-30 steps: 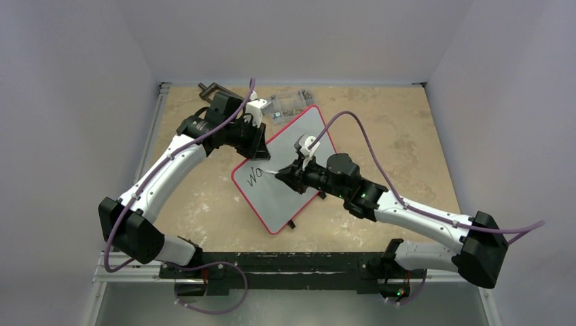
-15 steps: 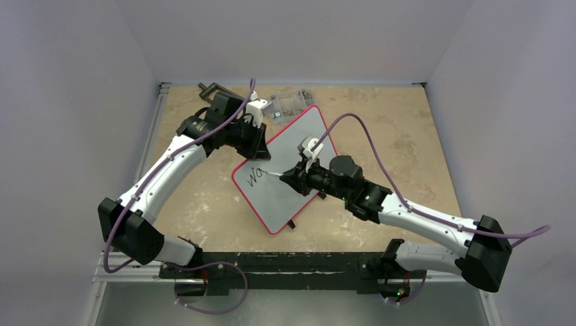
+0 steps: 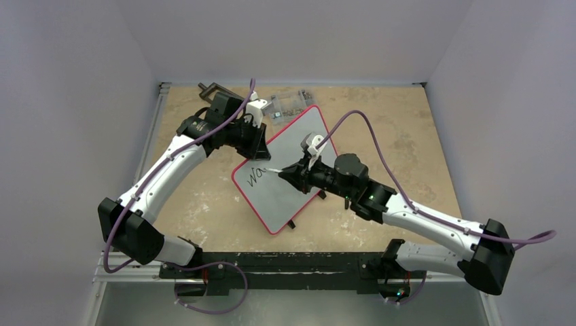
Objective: Write a sentence on the whiteboard
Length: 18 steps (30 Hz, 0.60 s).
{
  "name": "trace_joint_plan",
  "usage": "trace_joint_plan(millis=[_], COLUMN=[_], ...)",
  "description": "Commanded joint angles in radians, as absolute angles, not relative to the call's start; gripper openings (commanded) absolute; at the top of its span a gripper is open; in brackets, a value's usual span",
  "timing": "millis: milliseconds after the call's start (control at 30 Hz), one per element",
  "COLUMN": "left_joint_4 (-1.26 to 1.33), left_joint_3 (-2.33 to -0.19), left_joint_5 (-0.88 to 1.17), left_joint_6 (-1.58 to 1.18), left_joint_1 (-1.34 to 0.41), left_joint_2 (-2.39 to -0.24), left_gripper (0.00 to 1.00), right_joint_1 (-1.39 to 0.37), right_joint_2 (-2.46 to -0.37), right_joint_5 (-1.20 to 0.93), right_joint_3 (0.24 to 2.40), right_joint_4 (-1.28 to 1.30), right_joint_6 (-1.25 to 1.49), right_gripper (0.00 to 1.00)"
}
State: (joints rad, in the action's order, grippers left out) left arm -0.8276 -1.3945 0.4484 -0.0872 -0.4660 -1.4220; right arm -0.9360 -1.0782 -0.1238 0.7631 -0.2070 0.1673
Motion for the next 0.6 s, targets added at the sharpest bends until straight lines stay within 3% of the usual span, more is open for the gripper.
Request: trace_joint_plan(millis=[0, 567], left_joint_4=[-0.897, -0.897], left_joint_3=[-1.364, -1.364], left_joint_5=[0.163, 0.165], left_joint_6=[0.027, 0.027], left_joint_1=[-0.458, -0.457], left_joint_2=[-1.425, -1.421], left_gripper=[0.00, 0.00], right_joint_1=[-0.934, -0.934], right_joint_2=[-1.105, -1.161], right_joint_5=[-0.111, -0.038], right_joint_3=[0.830, 0.812], right_joint_4=[-0.271, -0.283], right_joint_6=[0.178, 0.179], right_gripper=[0.00, 0.00])
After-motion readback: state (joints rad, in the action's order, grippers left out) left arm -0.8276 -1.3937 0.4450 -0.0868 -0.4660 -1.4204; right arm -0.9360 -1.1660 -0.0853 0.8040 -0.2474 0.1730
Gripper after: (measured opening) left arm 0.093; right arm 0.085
